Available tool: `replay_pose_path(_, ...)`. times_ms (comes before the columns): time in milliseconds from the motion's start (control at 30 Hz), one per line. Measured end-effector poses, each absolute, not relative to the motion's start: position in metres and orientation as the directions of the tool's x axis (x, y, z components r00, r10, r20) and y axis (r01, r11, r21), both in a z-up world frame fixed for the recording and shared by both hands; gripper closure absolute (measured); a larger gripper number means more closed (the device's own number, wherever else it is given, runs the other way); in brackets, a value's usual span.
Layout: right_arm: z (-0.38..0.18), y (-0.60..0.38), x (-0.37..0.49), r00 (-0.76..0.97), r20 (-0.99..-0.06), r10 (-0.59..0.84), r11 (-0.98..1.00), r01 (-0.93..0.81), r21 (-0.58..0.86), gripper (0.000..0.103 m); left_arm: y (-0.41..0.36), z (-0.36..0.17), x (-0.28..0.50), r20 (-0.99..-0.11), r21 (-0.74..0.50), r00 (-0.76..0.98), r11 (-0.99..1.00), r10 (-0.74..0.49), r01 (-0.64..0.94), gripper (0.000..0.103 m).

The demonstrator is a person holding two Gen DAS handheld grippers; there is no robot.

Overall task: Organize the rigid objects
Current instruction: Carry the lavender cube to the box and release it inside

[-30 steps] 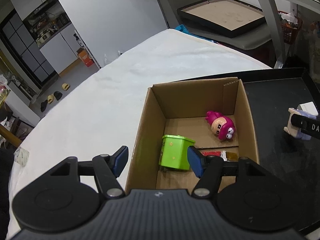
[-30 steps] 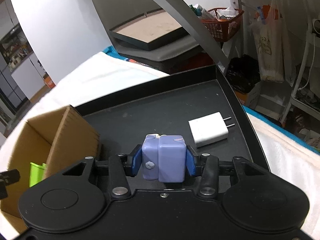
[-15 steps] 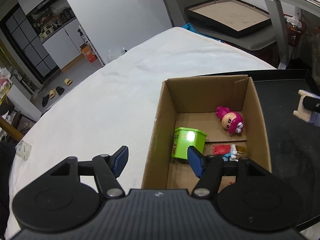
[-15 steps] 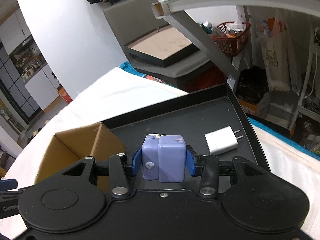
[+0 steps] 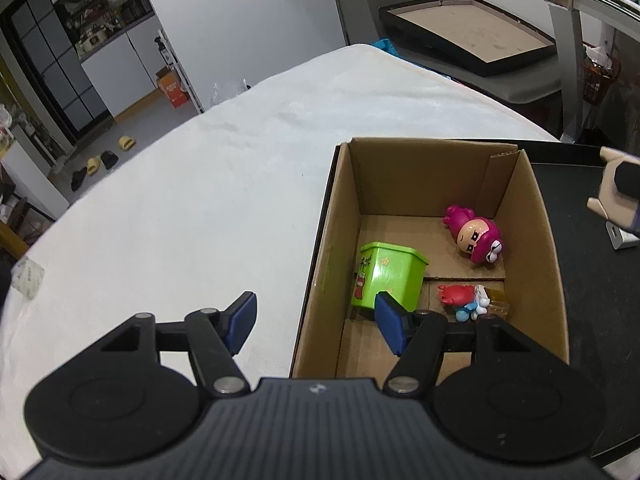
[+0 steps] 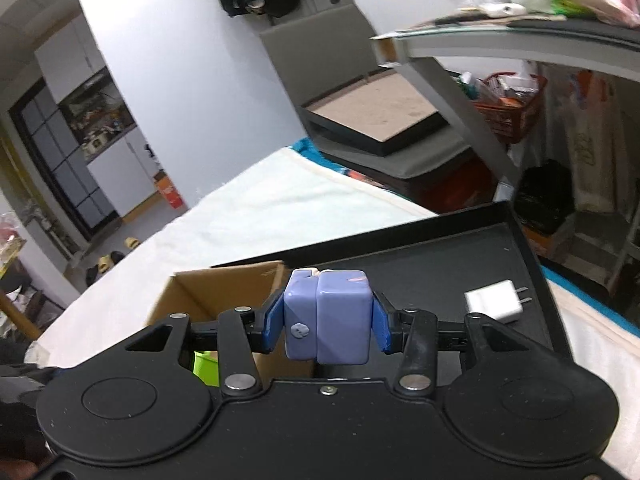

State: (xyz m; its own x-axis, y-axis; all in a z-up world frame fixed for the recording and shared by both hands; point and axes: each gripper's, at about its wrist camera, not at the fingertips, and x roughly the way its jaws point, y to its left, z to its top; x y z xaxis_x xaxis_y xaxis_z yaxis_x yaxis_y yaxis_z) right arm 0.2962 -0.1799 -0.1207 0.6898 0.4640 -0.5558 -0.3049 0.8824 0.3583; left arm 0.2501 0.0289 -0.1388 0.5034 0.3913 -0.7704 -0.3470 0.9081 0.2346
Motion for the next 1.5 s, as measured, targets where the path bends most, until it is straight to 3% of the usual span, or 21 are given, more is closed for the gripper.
replay_pose_path(767, -0.107, -0.096, 0.278, 0.655, -0.597, 0.463, 0.881, -0.412, 0.231, 0.059, 0.073, -0.16, 0.238, -0.794, -0.009, 0.569, 0.932, 0.214, -0.362, 0.04)
replay_pose_path(900, -0.107, -0.083, 0.278, 0.648, -0.613, 0.453, 0.882, -0.427, 0.2, 0.059, 0.076, -0.161, 0.238, -0.794, -0.042, 0.58, 0.935, 0.183, -0.353, 0.045)
replay_pose_path(967, -0.108, -0.077, 0.279, 0.646, -0.62, 0.445, 0.883, -0.431, 0.186, 0.059, 0.077, -0.163, 0.237, -0.797, -0.057, 0.581, 0.936, 0.167, -0.347, 0.052)
replay_pose_path(1033, -0.11, -0.072, 0.278, 0.645, -0.627, 0.437, 0.885, -0.432, 0.173, 0.059, 0.079, -0.165, 0.237, -0.801, -0.075, 0.579, 0.934, 0.151, -0.348, 0.068)
replay_pose_path(1133, -0.113, -0.063, 0.28, 0.642, -0.639, 0.424, 0.888, -0.432, 0.154, 0.059, 0.084, -0.168, 0.237, -0.809, -0.098, 0.573, 0.931, 0.132, -0.352, 0.078)
replay_pose_path(1500, -0.118, -0.032, 0.283, 0.652, -0.638, 0.41, 0.882, -0.461, 0.095, 0.058, 0.092, -0.171, 0.235, -0.807, -0.141, 0.583, 0.927, 0.096, -0.347, 0.083)
